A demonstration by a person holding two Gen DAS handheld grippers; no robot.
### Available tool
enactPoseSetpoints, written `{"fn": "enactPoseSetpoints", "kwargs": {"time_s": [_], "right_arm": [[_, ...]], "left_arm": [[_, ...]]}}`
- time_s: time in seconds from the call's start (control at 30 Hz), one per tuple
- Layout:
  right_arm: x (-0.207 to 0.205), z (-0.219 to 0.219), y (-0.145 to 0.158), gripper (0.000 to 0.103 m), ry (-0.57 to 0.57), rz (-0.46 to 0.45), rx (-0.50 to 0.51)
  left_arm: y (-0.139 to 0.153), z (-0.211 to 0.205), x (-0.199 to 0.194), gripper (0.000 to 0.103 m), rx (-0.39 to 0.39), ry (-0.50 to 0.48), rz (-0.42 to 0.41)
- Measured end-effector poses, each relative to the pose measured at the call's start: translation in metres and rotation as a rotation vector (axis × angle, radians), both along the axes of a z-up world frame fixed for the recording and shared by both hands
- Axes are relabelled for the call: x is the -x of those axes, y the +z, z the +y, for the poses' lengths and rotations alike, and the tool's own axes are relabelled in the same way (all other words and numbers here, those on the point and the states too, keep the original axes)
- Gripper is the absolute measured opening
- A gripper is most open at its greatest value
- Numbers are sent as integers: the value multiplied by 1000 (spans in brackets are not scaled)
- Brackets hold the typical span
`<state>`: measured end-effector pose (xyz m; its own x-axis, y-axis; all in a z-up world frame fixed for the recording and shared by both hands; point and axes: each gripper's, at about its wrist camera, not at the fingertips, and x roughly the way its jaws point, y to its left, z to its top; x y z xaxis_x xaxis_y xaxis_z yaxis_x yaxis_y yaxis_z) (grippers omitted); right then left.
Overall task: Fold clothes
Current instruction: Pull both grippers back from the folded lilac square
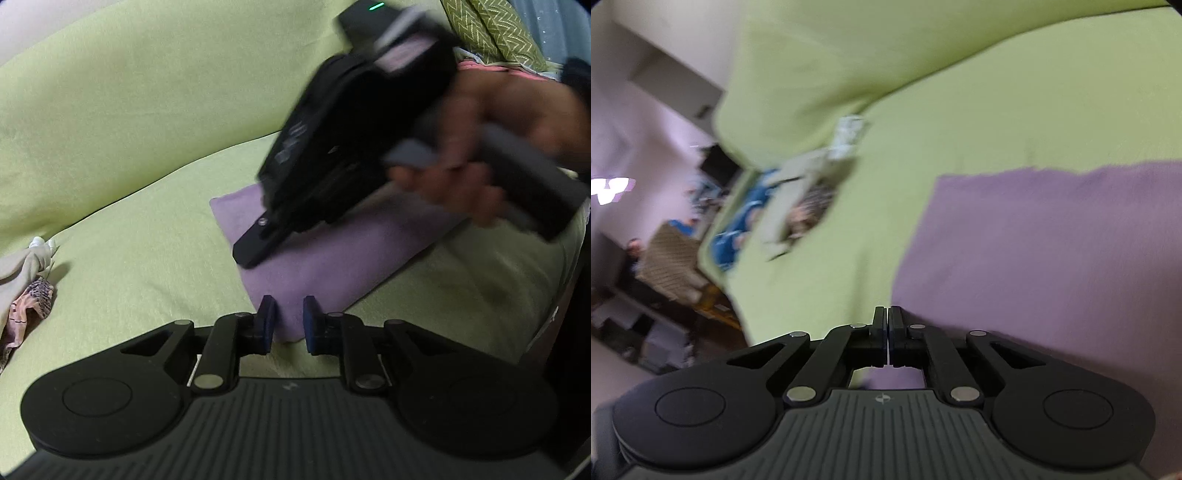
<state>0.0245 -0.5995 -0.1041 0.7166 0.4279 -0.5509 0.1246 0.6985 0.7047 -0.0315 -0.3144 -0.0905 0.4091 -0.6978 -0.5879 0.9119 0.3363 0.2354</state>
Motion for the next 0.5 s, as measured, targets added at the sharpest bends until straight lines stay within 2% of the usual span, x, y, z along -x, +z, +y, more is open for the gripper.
{"fn": "enactPoseSetpoints", "kwargs": {"time_s": [0.03,0.13,0.27,0.33,0.43,0.5], "right_arm": [[-9,-6,-6,0,-5,10,-7],[-15,-3,-1,0,-26,28,3],[-29,18,-5,0,-148,-6,37],[10,15,12,9,-211,-64,42],[81,8,28,12,-283,-151,23],[128,11,24,16,-314,-154,20]], "left_arm": [[0,-1,-1,13,0,-2,1],[-1,0,-2,13,-3,-7,-12],[-5,-1,-1,13,-3,-6,-12],[-10,14,3,13,3,1,2],[-10,22,0,16,14,28,51],[-2,23,-7,17,22,60,105]]}}
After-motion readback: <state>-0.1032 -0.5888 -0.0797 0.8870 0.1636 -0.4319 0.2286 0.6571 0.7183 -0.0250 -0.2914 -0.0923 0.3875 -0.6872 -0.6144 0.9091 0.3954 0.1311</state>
